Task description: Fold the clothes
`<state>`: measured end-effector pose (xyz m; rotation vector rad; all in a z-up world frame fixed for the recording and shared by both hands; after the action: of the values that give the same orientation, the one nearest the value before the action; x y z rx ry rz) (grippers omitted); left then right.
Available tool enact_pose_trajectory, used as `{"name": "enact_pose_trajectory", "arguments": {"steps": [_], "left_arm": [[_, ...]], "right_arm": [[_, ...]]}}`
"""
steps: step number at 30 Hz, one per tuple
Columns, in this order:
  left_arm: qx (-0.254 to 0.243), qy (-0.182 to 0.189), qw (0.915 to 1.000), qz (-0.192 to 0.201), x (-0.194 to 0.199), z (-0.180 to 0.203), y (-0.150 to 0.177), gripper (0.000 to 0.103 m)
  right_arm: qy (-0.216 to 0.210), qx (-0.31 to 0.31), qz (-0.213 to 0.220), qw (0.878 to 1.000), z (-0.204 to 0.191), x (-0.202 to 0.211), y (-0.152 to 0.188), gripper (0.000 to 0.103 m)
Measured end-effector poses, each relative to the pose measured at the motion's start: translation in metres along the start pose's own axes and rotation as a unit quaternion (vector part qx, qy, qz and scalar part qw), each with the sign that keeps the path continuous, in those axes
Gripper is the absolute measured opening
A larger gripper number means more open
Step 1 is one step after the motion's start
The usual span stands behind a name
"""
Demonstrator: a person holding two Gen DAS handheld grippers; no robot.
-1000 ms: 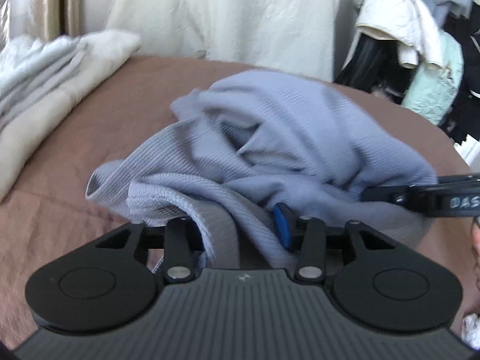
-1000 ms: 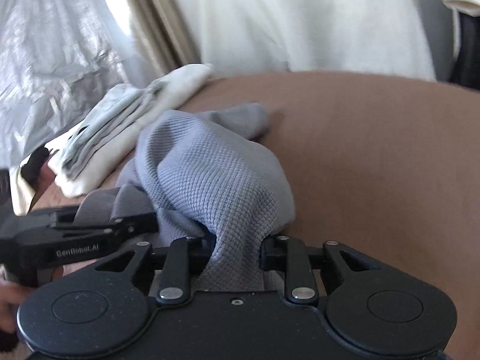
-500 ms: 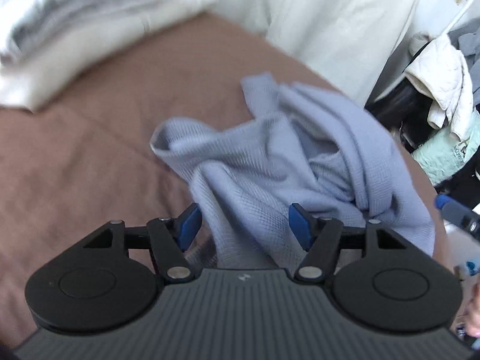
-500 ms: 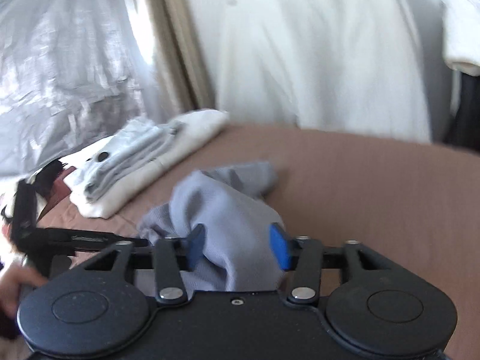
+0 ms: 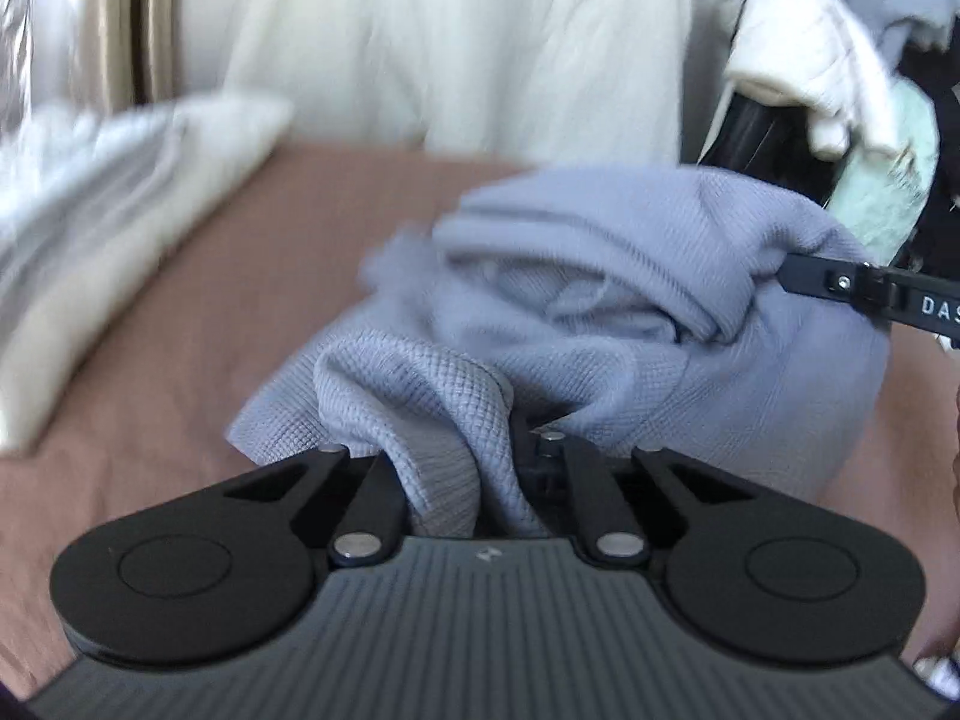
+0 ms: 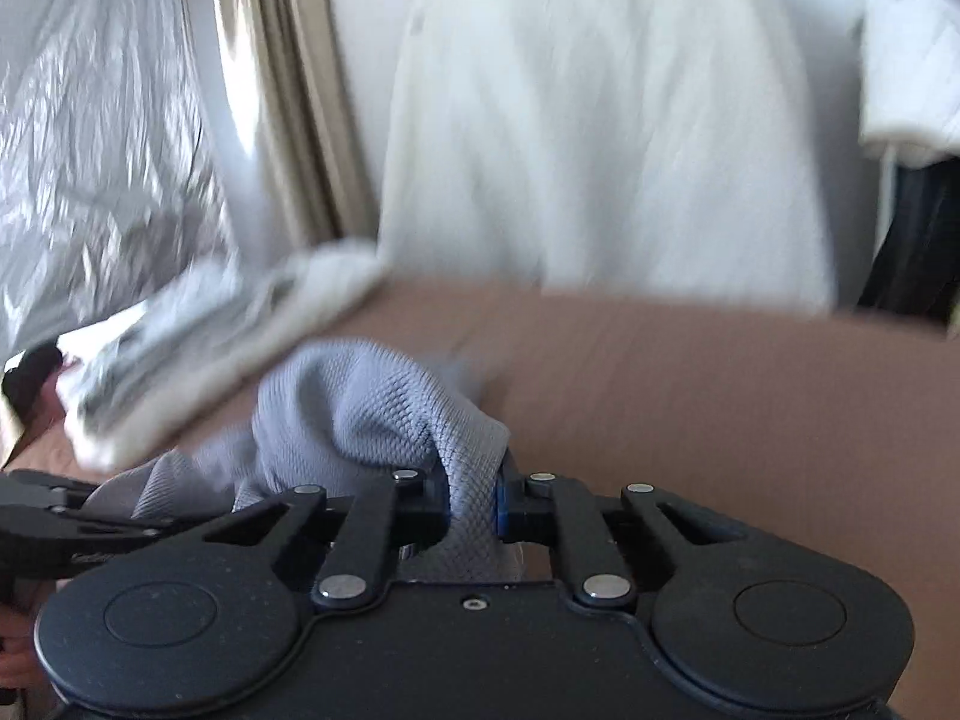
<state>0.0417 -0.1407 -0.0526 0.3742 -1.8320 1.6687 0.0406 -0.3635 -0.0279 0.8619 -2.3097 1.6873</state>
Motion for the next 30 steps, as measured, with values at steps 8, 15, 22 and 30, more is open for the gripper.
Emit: {"name": "enact_pose_trajectory", "arguments": {"steps": [8,15,22,30], "left_arm": [[-0.069,0.026,0.9897,0.123,0.053,0.079,-0.076,0.007],[-0.132,-0.064,0.9674,0.207,0.079,0.102,-0.137,0.008],[-0.074,-0.156,0.9845,-0.031,-0.056,0.014,-0.062,0.025],[-0.017,-0.087,0.9945,-0.057,-0.034,0.017,0.011,0.031]], "right_arm": [[0.063,-0.017,0.102,0.993,0.023,0.097,-0.047,0.012],[0.059,0.005,0.217,0.974,0.044,0.137,-0.138,0.078],[0.137,-0.104,0.111,0.979,0.159,0.085,-0.096,0.093],[0.150,-0.264,0.048,0.951,0.245,0.103,-0.071,0.093]]}}
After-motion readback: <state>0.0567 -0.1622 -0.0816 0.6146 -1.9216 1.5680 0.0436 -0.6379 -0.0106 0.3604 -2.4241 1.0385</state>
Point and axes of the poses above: each gripper's, at about its wrist camera, not at the fingertips, and x roughly against the way its jaws point, z to its right, y to its underside, the point moved 2 cm from there along -x, roughly the way its jaws point, and after that the axes turned 13 degrees about -x, right-handed, at the moved point
